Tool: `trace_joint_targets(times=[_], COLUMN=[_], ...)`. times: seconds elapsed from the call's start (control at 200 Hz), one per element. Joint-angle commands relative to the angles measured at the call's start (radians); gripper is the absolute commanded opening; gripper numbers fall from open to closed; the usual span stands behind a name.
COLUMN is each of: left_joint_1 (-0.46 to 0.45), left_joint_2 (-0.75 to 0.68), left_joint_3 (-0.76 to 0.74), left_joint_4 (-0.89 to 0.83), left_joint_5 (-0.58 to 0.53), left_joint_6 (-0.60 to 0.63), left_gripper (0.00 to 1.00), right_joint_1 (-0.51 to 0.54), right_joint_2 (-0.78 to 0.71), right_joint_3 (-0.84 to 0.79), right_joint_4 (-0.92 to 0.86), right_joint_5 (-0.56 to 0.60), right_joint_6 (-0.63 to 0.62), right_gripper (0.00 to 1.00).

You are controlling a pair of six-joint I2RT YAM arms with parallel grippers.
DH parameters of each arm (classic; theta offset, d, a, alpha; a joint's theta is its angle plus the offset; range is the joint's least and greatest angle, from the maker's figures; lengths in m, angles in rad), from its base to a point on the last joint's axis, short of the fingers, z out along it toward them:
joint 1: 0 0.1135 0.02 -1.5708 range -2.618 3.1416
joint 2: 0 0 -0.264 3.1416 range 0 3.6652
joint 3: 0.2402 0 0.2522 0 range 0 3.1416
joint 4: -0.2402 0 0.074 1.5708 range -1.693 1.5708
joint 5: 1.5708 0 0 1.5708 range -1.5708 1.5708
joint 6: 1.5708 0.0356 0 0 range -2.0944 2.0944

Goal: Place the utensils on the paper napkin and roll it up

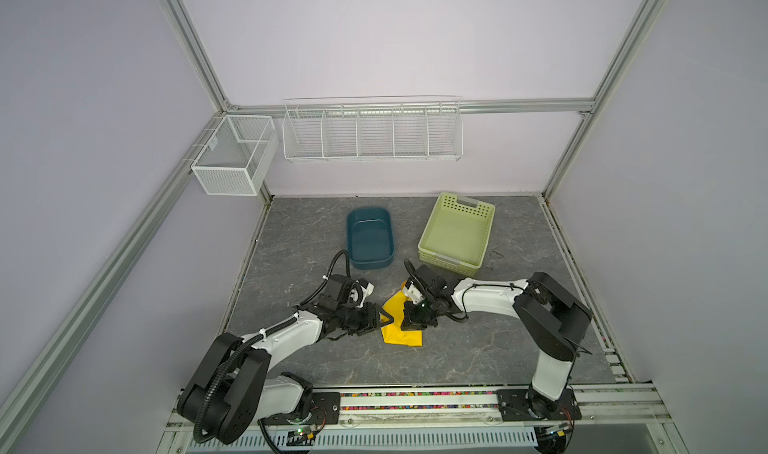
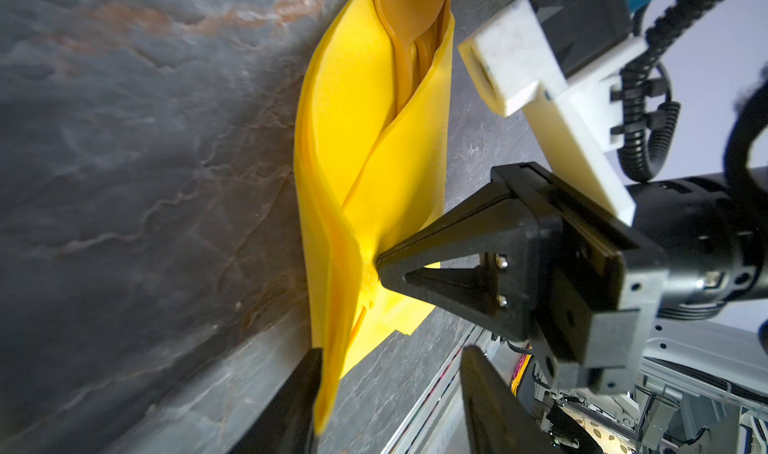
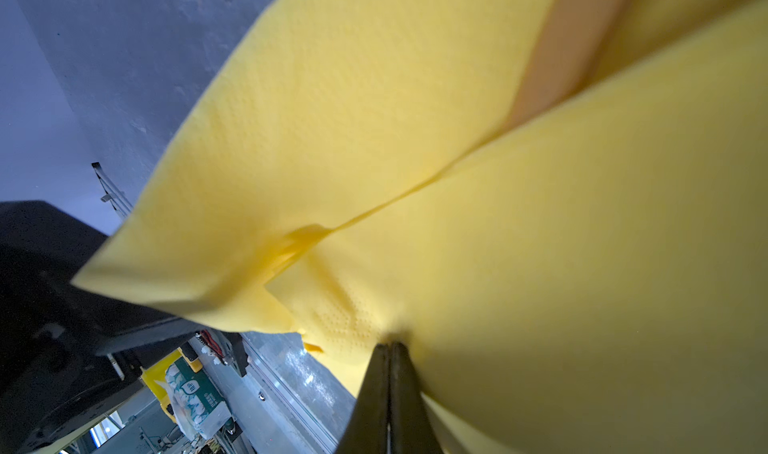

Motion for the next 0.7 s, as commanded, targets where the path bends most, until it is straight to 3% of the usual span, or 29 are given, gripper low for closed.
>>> trace_joint_targets(times=[0.0,0.295,0.495,0.695], left_joint_1=[0.005,0.005,0.005,0.006], left_joint_2=[0.016,0.038,0.092,0.108], left_joint_3=[0.047,0.161,0.174,0.173], left_joint_4=[0.018,-0.219,-0.264,-0.307], left_joint_5=[-0.025,-0.21,-0.213,-0.275], left_joint_6=[0.0,0.138,0.179,0.208], left_gripper=[0.53,0.44,0.31,0.23], right_joint_1=[0.008,0.008,0.01,0.011], right_joint_2=[0.023,0.008,0.002,0.002], right_joint_3=[-0.029,-0.02,-0.003,0.0], right_joint_4=[-0.048,-0.056,-0.065,-0.068], right_joint_5=[0.053,0.052,0.052,0.052], right_joint_6=[-0.002,-0.002,-0.002,-0.001], right_gripper=[0.07,0.07,0.07,0.07])
